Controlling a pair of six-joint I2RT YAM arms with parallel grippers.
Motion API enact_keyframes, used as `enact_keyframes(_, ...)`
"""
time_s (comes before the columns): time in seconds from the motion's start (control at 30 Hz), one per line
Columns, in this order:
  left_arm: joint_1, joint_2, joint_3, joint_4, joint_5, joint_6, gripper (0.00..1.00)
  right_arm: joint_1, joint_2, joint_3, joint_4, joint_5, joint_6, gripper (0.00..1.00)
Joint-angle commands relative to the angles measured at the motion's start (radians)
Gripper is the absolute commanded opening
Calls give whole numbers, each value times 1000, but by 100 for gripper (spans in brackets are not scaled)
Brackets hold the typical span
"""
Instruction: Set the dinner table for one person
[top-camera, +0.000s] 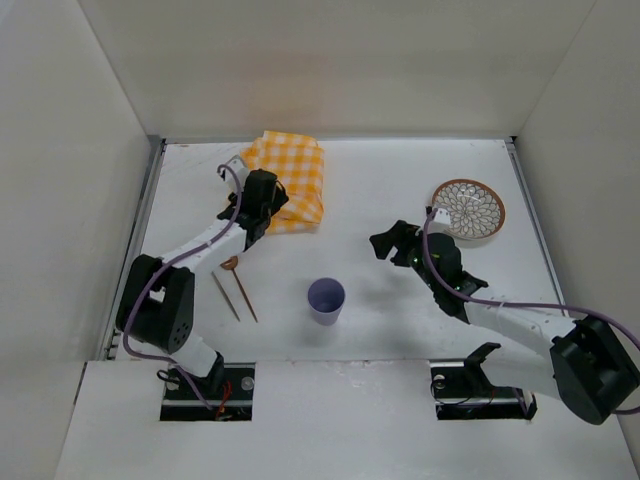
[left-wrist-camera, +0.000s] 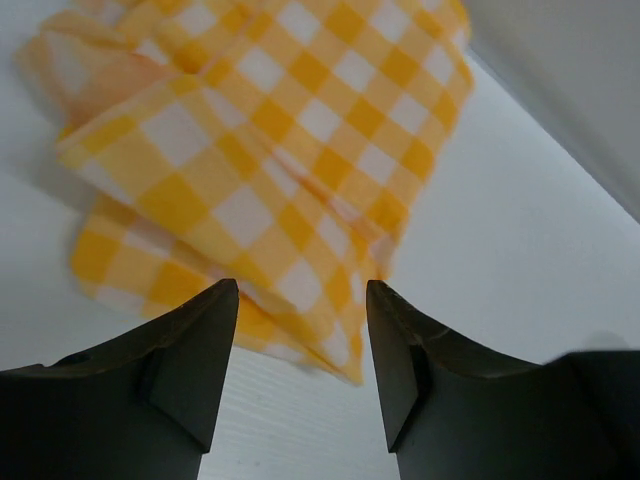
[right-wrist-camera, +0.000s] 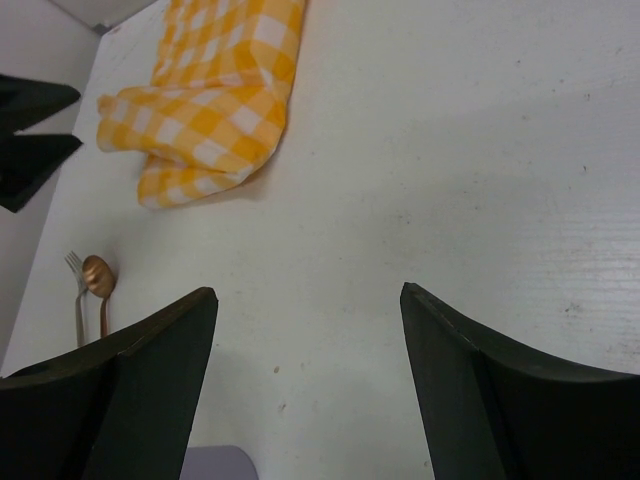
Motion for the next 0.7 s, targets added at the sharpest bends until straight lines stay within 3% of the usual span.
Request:
enact_keyframes(0.0, 79, -8, -64, 41, 72, -127, 53, -4, 3, 29, 53, 19, -16, 80)
enact_keyframes(0.17, 181, 60, -62, 127, 215, -149, 56, 3, 20, 40, 45, 11, -20, 80)
enact_keyframes(0.67, 277, 236, 45, 109, 250, -178, 59, 19, 53, 56, 49, -1, -25, 82)
